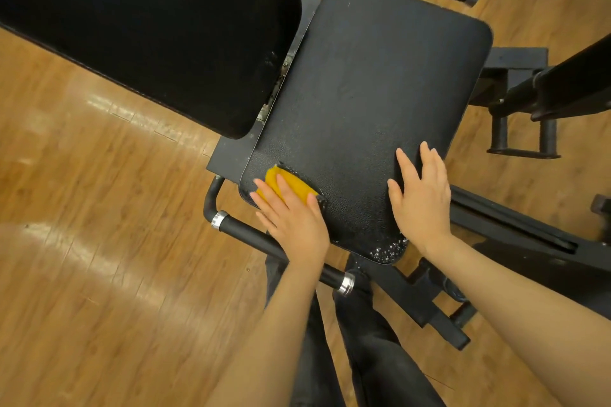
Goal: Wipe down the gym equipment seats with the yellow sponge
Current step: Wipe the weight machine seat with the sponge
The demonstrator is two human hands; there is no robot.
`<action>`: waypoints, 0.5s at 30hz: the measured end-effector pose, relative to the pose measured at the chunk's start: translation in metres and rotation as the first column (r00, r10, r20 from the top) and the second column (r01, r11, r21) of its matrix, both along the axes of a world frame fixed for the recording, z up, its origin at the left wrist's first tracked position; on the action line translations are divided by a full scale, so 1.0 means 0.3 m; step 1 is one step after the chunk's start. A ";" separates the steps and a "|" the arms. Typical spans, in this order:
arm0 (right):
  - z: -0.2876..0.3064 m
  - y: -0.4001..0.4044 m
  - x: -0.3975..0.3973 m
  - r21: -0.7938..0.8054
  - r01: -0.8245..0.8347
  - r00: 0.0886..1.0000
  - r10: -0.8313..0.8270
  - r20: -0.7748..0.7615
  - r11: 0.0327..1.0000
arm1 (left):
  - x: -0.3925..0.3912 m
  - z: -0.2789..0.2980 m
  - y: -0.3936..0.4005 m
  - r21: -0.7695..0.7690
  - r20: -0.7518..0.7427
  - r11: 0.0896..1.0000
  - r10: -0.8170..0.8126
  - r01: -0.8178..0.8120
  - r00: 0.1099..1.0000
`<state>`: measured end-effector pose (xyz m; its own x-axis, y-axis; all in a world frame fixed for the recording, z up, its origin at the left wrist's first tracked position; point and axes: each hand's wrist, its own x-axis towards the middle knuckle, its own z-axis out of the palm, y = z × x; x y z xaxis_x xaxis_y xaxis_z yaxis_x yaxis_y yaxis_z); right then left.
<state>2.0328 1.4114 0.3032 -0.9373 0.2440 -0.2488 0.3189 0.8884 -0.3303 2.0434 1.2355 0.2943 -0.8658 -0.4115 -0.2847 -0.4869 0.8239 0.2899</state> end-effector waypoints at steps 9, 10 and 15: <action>-0.007 -0.001 0.001 -0.003 0.003 1.000 -0.003 -0.006 1.000 | -0.037 0.012 0.004 0.071 -0.044 0.980 0.188 -0.184 0.981; -0.007 -0.002 0.002 0.000 0.002 1.000 -0.002 -0.010 1.000 | 0.009 0.019 0.028 0.097 -0.030 0.977 0.191 -0.188 0.981; -0.015 0.000 0.005 0.014 -0.002 1.000 0.002 -0.020 1.000 | -0.021 0.002 -0.046 0.087 -0.006 0.978 0.191 -0.190 0.981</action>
<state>2.0342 1.4115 0.2986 -0.9425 0.2457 -0.2266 0.3108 0.8936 -0.3238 2.0371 1.2218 0.2949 -0.7780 -0.5442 -0.3139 -0.6280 0.6882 0.3634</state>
